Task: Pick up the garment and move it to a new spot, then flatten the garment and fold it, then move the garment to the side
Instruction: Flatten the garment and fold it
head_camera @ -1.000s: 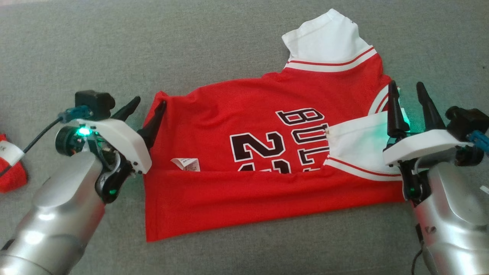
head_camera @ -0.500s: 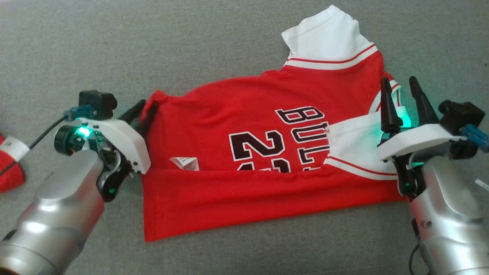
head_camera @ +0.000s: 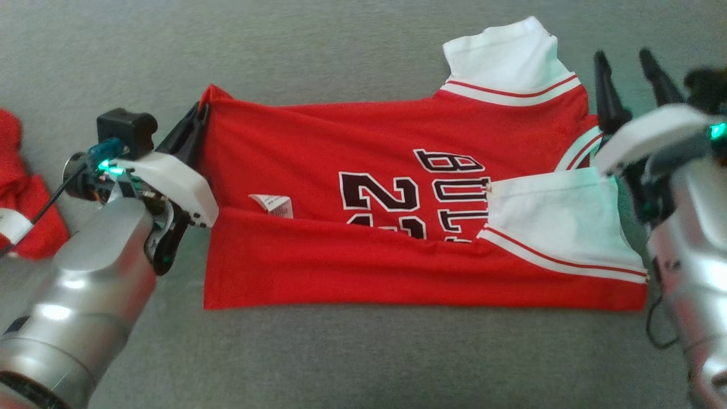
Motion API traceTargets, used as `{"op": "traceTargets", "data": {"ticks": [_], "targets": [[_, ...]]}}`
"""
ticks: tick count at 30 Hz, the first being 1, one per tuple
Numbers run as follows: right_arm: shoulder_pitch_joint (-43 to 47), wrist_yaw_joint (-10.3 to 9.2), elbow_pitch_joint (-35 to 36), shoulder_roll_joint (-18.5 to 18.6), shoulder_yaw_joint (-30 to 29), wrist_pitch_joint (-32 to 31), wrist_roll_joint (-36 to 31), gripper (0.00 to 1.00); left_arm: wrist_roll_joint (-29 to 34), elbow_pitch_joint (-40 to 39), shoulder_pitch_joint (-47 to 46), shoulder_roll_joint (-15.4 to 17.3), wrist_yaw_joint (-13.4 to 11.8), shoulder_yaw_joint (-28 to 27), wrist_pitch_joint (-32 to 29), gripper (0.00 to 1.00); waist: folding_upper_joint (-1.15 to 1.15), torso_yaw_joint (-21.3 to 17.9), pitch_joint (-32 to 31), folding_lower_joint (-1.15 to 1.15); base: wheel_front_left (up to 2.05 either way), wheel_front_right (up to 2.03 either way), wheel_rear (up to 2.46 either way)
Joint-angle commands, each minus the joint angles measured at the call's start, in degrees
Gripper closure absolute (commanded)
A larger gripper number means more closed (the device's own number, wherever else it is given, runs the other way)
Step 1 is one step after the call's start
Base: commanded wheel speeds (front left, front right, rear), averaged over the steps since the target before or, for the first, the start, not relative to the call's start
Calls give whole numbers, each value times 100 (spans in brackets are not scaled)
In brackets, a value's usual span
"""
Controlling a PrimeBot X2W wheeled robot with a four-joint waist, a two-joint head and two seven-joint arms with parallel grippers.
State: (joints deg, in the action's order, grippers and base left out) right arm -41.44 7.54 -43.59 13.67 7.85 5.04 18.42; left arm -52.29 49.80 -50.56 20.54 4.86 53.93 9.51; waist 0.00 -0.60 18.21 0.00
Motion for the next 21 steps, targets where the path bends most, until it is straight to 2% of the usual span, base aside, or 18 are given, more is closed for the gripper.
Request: {"op": "traceTargets", "data": {"ticks": [1, 8, 14, 20, 21], "targets": [[-204, -5, 72, 58, 116, -118, -37, 0, 38, -17, -269, 186, -70, -194, 92, 100, 0, 169, 41, 0, 0, 0, 0], [-1162, -5, -655, 256, 153, -945, -157, 0, 20, -31, -307, -152, -78, -189, 264, 100, 0, 679, 318, 0, 0, 0, 0], [-1698, -5, -1362, 332, -110, -1282, -304, 0, 73, 38, -436, -473, -2, -139, 385, 100, 0, 1007, 573, 0, 0, 0, 0], [-2034, -5, -1920, 318, -209, -1565, -508, 0, 147, 164, -573, -687, 72, -93, 463, 100, 0, 1139, 713, 0, 0, 0, 0], [-2067, -5, -1974, 303, -190, -1603, -522, 4, 156, 191, -583, -707, 84, -90, 473, 100, 0, 1141, 723, 0, 0, 0, 0]]}}
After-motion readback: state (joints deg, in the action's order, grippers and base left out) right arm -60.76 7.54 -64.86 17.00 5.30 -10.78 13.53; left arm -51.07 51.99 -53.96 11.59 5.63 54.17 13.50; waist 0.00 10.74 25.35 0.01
